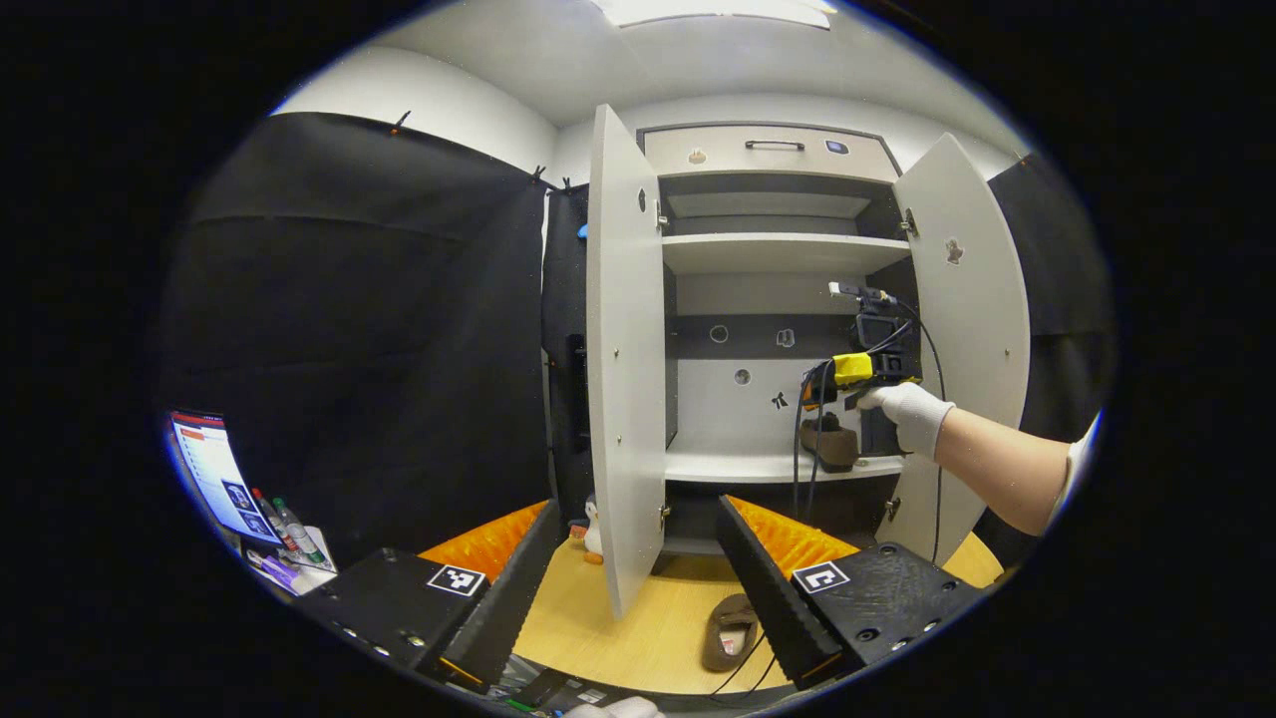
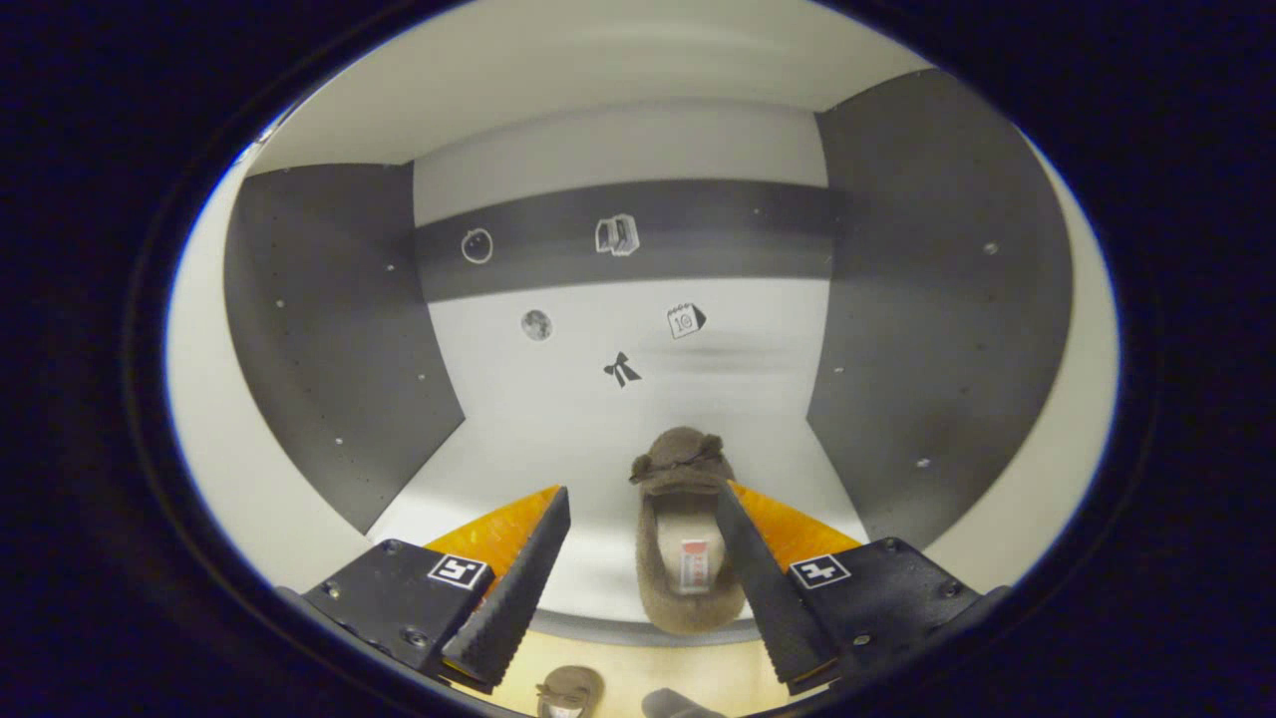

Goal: Grab one shoe with the right hand and put it into the shoe cabinet, grab the other shoe with the left hand and put it into the shoe cabinet; then close the right door with the right hand and the left door with the left hand.

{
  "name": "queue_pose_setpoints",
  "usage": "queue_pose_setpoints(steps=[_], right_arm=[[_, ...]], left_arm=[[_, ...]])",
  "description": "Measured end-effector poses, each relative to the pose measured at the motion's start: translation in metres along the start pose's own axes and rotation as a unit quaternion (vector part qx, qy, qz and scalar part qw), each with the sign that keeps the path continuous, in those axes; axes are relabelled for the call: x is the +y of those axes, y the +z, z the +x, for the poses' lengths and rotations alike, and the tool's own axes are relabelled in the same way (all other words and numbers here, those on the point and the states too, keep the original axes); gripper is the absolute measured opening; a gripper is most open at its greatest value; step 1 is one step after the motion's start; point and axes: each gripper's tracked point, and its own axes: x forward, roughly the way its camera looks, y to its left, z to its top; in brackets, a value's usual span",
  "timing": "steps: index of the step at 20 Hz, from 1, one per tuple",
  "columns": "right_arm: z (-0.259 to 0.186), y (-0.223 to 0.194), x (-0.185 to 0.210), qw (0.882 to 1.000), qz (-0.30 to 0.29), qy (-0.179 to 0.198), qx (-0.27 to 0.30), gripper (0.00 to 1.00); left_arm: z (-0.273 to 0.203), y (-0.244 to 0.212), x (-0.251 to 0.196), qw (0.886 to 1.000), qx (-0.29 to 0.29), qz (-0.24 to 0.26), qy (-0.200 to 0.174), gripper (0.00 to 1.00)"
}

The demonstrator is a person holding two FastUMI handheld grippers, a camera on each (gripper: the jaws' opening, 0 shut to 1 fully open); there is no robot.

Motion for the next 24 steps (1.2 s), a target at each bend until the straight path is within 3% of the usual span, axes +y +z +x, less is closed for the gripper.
queue_pose_setpoints(steps=[6,12,18,24], right_arm=[[-0.128,-0.006,-0.001,0.996,0.003,-0.007,-0.086,0.98],[-0.236,-0.060,-0.016,0.992,-0.001,-0.017,-0.123,0.97],[-0.315,-0.123,-0.042,0.990,0.005,-0.036,-0.140,0.98],[-0.357,-0.172,-0.062,0.988,0.015,-0.049,-0.149,0.98]], left_arm=[[-0.002,-0.005,0.023,0.999,-0.002,0.002,-0.049,0.96],[-0.004,-0.018,0.016,0.995,-0.003,0.008,-0.100,0.95],[-0.002,-0.032,0.000,0.992,0.002,0.012,-0.125,0.95],[0.011,-0.048,-0.028,0.990,0.005,0.016,-0.142,0.95]])
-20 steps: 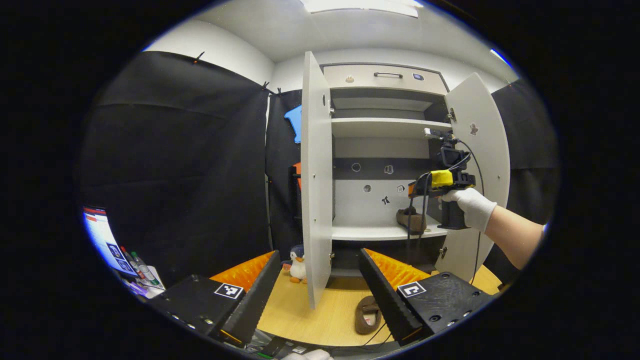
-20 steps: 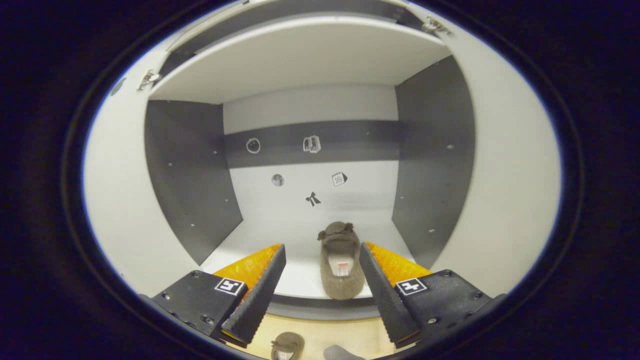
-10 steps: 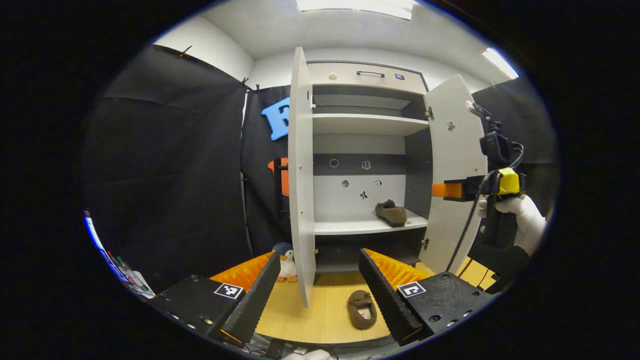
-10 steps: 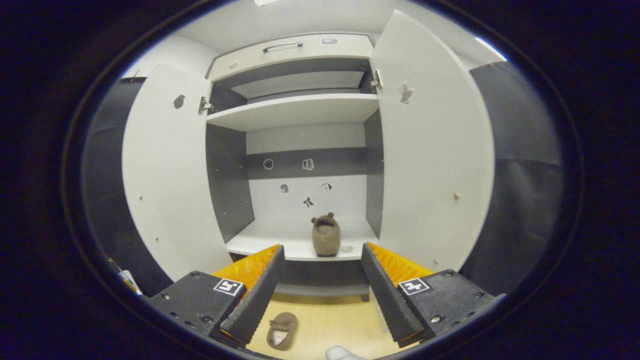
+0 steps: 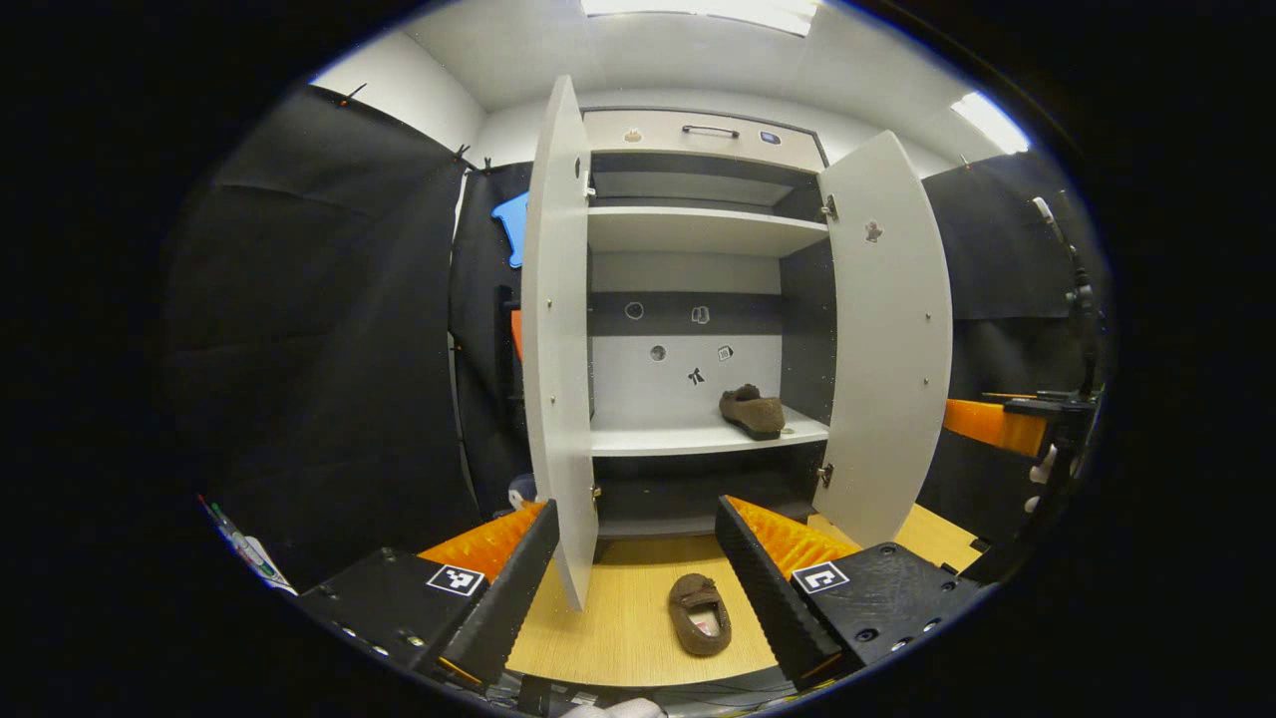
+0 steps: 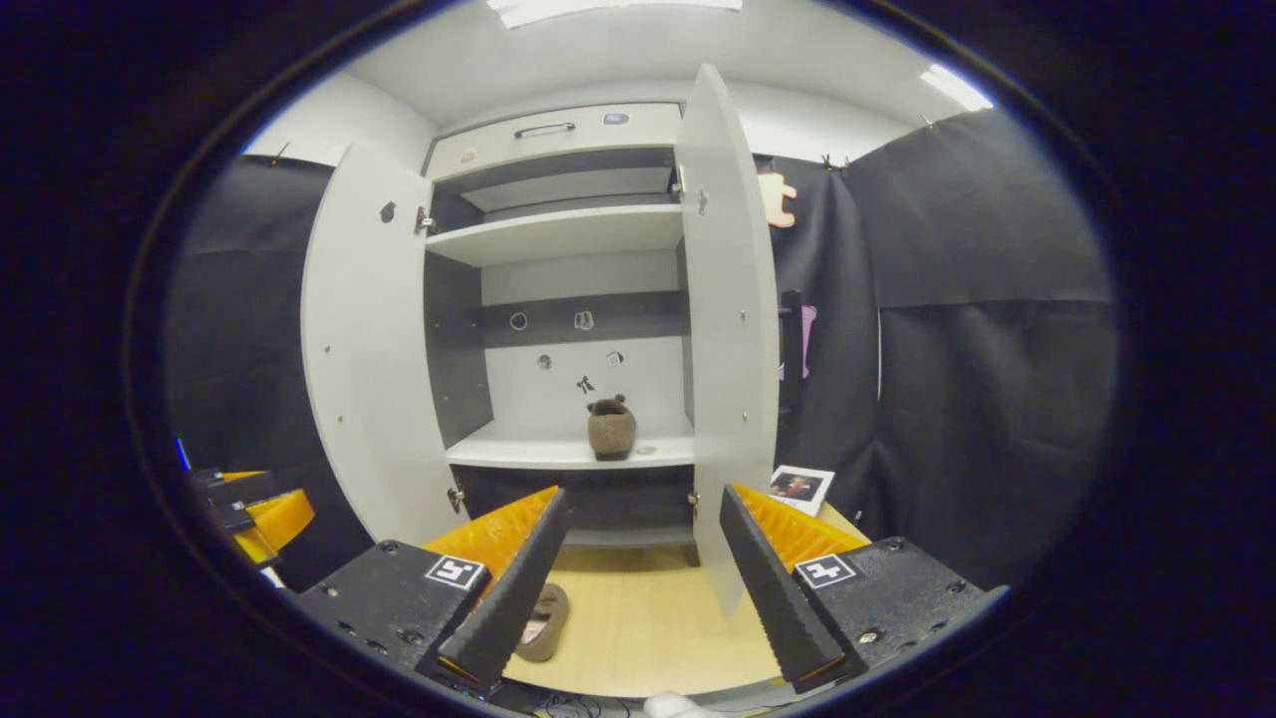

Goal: Grab one shoe with the right hand and put it into the shoe cabinet, grab the other shoe with the left hand and put it into the shoe cabinet; then close the right door with the right hand and the left door with the left hand.

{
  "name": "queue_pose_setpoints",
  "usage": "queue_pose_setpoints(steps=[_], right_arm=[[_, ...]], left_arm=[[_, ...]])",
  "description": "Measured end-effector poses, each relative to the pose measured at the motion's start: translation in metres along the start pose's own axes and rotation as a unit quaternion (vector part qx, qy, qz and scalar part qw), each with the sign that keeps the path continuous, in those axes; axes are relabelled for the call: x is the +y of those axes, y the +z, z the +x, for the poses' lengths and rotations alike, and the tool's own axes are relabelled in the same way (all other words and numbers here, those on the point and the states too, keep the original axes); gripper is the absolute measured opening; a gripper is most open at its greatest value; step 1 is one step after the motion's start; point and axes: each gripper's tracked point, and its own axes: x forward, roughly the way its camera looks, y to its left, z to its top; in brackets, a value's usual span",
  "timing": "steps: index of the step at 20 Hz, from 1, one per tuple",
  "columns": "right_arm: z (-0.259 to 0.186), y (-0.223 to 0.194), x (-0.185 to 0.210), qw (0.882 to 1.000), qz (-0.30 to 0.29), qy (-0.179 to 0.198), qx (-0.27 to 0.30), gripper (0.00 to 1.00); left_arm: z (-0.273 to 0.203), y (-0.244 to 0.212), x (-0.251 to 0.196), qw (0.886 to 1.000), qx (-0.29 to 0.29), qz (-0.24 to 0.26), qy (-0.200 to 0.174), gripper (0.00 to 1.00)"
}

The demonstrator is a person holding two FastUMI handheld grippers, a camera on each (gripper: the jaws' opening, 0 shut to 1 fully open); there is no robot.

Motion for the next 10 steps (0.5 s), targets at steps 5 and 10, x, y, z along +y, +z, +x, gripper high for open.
queue_pose_setpoints(steps=[5,10], right_arm=[[-0.003,-0.012,-0.022,1.000,-0.014,-0.006,0.017,0.98],[0.002,-0.011,-0.041,0.999,-0.004,-0.010,0.033,0.98]], left_arm=[[0.032,-0.034,-0.028,0.999,0.028,0.000,-0.022,0.96],[0.069,-0.107,-0.051,0.995,0.096,-0.014,-0.039,0.96]])
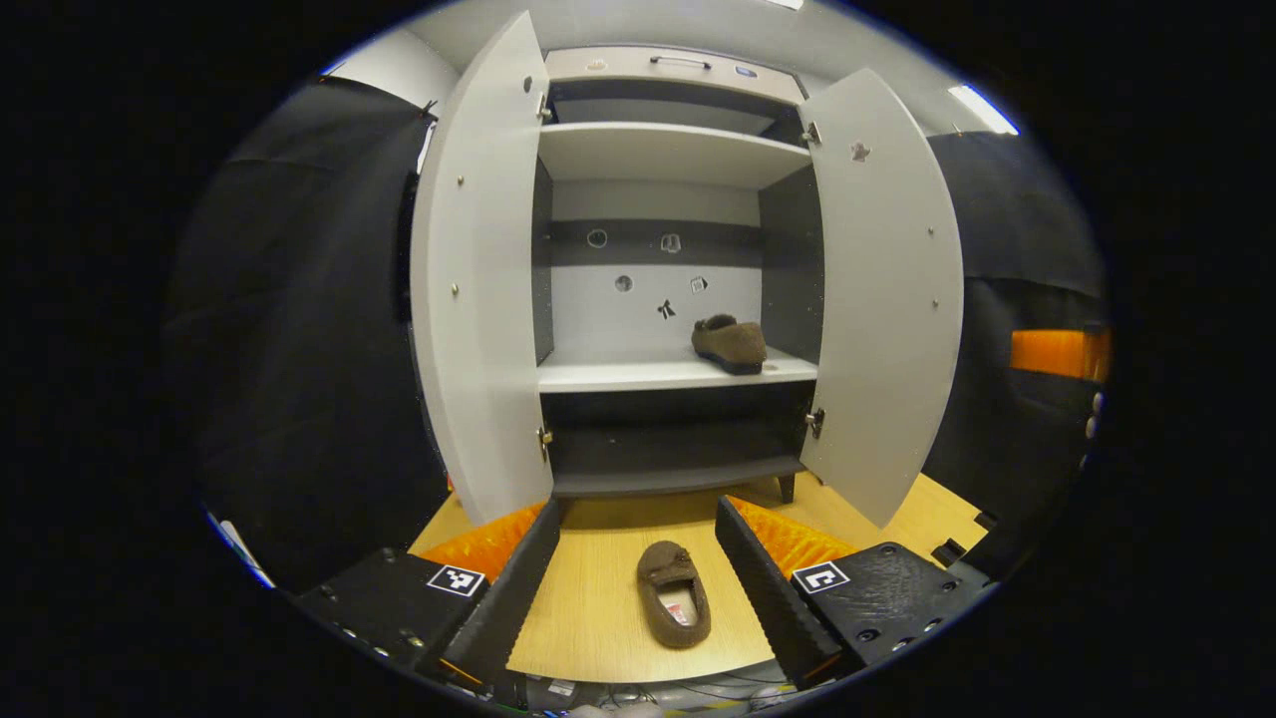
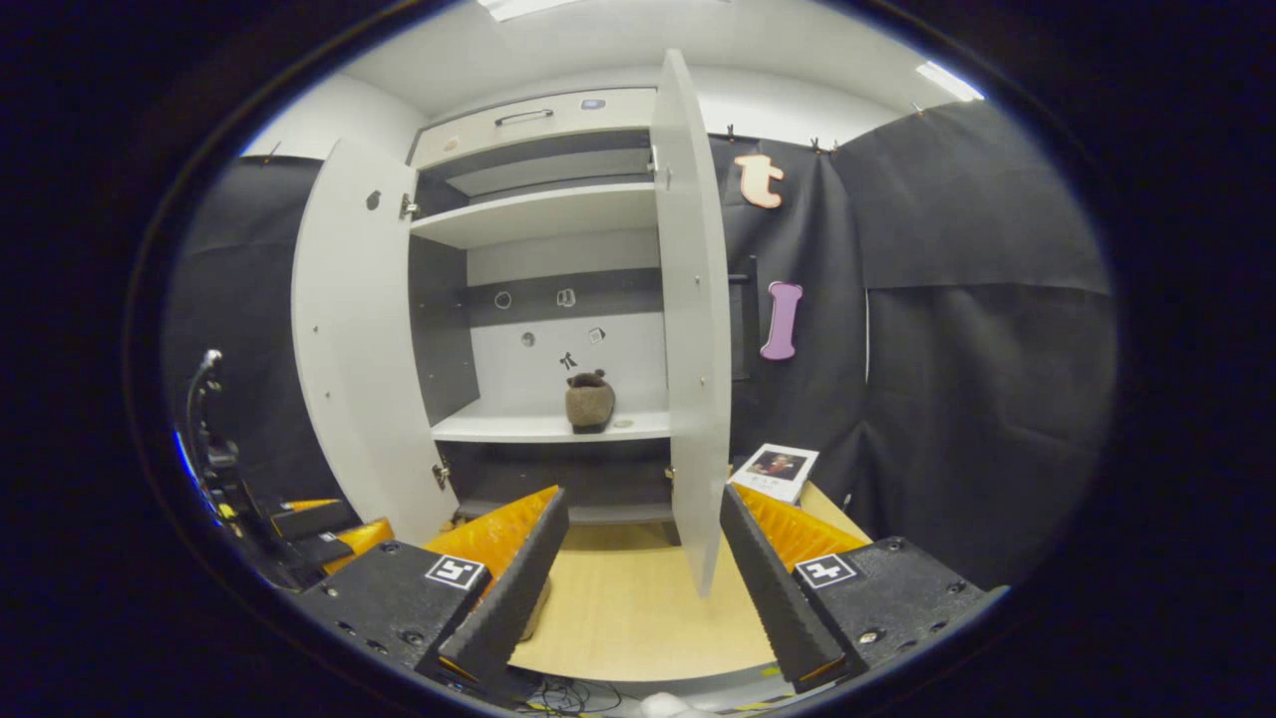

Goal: Grab one shoe with the right hand and put it into the shoe cabinet, grab the other shoe with the left hand and put it into the shoe cabinet; then close the right door with the right hand and the left door with the left hand.

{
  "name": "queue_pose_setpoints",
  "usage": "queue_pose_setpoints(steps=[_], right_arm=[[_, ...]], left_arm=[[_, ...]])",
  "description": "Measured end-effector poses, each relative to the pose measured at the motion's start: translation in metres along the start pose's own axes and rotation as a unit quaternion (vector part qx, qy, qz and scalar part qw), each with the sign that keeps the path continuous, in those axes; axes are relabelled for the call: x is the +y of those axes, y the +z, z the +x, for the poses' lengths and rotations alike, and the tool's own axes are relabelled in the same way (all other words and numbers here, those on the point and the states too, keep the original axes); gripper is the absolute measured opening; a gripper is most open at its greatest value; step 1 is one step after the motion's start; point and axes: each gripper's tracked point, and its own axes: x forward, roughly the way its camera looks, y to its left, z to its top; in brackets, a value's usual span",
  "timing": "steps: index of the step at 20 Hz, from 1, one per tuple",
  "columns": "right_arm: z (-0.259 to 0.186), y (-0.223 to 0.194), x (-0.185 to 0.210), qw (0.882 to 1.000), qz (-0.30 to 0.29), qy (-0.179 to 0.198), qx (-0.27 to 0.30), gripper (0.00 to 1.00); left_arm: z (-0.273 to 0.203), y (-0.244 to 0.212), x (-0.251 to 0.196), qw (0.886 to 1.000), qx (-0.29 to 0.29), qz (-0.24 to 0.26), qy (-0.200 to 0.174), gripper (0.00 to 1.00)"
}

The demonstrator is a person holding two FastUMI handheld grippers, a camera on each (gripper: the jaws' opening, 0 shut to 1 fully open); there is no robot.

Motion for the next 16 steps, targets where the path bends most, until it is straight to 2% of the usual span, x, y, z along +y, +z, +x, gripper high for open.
queue_pose_setpoints(steps=[4,7,16], right_arm=[[0.005,-0.004,-0.009,1.000,-0.001,-0.008,0.012,0.98],[0.008,-0.012,-0.019,0.999,-0.004,-0.015,0.031,0.98],[0.015,-0.038,-0.041,0.996,0.002,-0.042,0.080,0.98]], left_arm=[[0.040,-0.065,-0.006,0.997,0.075,-0.025,-0.007,0.96],[0.068,-0.115,-0.002,0.992,0.124,-0.019,0.003,0.97],[0.141,-0.222,0.007,0.977,0.213,-0.008,0.000,0.96]])
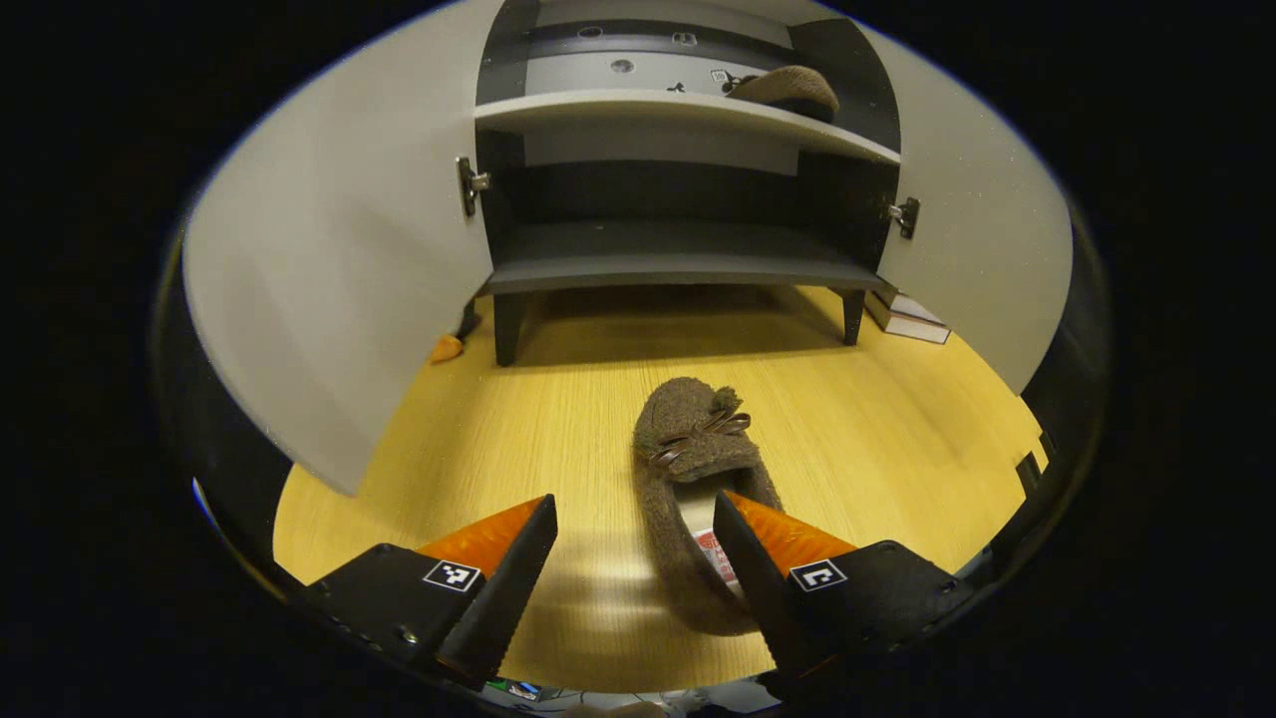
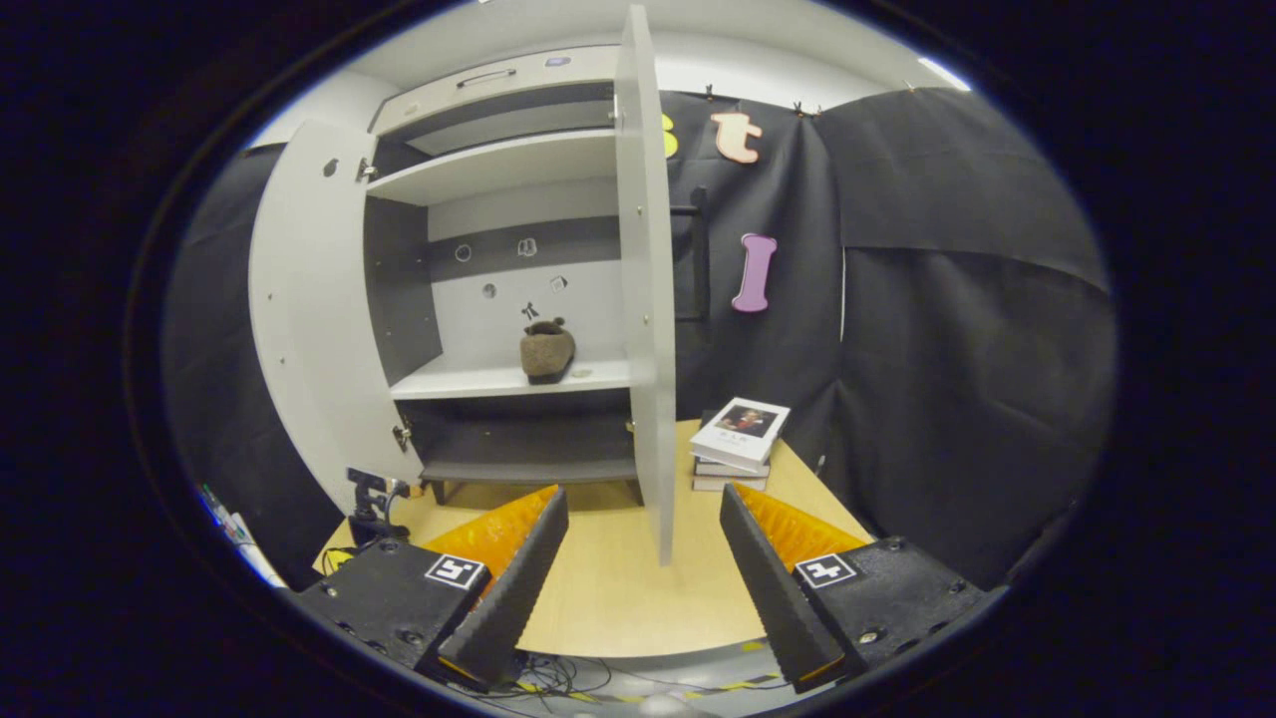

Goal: Grab one shoe with the right hand and put it into the shoe cabinet, grab the other shoe with the left hand and put it into the shoe cabinet; then close the right door with the right hand and the left door with the left hand.

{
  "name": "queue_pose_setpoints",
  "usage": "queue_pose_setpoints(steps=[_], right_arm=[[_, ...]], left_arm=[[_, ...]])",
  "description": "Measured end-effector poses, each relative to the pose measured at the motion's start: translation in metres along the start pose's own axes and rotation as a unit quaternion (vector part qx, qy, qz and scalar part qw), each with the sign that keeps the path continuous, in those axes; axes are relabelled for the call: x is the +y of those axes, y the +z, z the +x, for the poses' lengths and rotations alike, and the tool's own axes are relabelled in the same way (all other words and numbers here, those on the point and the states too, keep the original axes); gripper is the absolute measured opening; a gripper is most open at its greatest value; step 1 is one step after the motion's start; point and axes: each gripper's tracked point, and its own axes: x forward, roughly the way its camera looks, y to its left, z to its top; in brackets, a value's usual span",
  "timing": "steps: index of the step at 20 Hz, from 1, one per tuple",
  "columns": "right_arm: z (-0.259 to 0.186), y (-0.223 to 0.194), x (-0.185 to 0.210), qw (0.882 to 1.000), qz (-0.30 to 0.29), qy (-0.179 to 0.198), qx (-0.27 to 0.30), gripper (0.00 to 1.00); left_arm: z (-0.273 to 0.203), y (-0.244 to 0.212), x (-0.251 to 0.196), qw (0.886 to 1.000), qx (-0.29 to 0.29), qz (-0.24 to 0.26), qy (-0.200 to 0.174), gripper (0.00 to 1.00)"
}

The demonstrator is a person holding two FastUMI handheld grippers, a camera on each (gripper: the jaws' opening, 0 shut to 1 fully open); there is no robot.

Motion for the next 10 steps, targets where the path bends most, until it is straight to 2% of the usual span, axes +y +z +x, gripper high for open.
queue_pose_setpoints(steps=[5,10], right_arm=[[0.003,-0.006,-0.019,1.000,-0.005,-0.028,0.012,0.98],[0.002,-0.006,-0.029,0.999,-0.004,-0.044,0.013,0.98]], left_arm=[[0.051,0.002,0.006,1.000,0.001,-0.003,0.004,0.96],[0.081,0.009,-0.001,1.000,0.003,-0.009,0.002,0.96]])
